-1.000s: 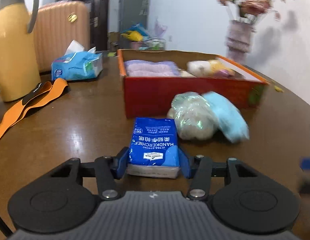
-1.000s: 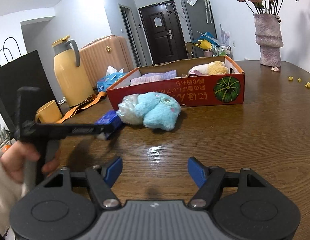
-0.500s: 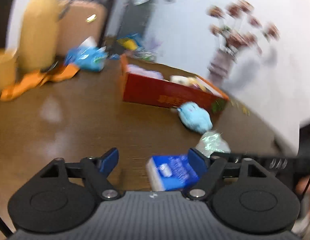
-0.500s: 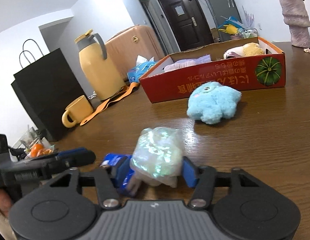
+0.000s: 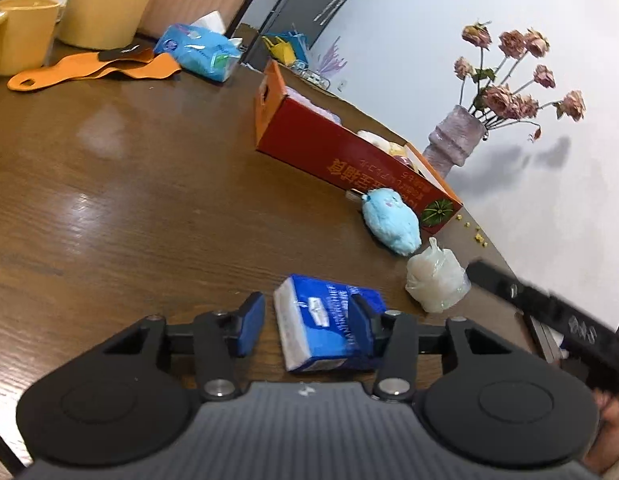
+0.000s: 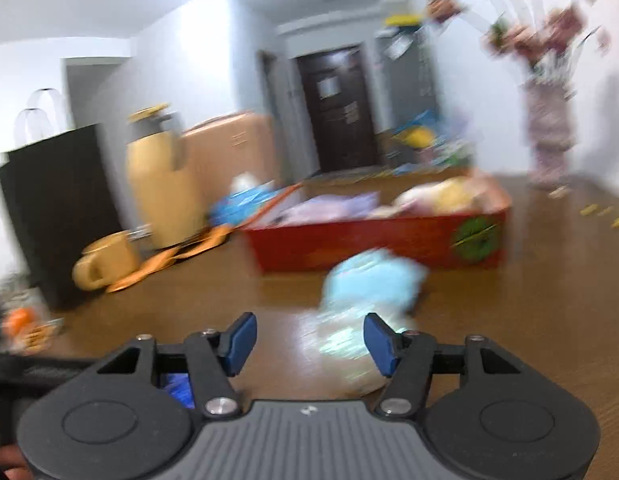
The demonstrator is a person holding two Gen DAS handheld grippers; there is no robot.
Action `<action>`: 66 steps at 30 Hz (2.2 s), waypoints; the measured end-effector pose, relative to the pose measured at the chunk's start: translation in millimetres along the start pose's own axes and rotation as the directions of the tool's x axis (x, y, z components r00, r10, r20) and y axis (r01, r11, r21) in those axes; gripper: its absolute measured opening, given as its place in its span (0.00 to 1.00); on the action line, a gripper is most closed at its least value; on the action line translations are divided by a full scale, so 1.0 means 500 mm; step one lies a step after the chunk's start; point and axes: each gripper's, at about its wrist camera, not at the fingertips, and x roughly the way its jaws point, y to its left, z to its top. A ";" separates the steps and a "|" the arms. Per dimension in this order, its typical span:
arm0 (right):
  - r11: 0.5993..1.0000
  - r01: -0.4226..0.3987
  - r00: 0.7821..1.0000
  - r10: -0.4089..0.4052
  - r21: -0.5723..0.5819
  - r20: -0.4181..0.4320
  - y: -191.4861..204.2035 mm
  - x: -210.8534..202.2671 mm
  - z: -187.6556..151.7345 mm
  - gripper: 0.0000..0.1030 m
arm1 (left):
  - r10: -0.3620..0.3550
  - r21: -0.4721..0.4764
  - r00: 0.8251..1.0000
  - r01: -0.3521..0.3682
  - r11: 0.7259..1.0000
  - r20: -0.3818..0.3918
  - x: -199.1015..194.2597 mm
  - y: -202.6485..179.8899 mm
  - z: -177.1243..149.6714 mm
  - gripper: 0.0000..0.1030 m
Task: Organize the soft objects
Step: 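Reach the right tool to the blue tissue pack and close on it, then carry the blue tissue pack into the box and open the right tool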
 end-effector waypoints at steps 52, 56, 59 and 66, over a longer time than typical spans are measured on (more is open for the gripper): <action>0.965 0.242 0.916 -0.261 -0.099 -0.305 -0.338 0.512 0.340 0.14 | 0.077 0.132 0.966 -0.045 0.990 -0.246 0.654 -0.251 0.409 0.26; 0.968 0.233 0.931 -0.249 -0.090 -0.266 -0.318 0.452 0.372 0.20 | 0.078 0.216 0.978 -0.036 0.976 -0.193 0.575 -0.264 0.417 0.27; 0.971 0.220 0.952 -0.234 -0.095 -0.195 -0.302 0.369 0.415 0.25 | 0.073 0.319 0.994 -0.044 0.947 -0.080 0.462 -0.297 0.435 0.40; 0.978 0.179 0.983 -0.183 -0.108 -0.025 -0.261 0.097 0.433 0.48 | 0.130 0.438 0.967 -0.217 0.873 0.218 0.149 -0.288 0.387 0.88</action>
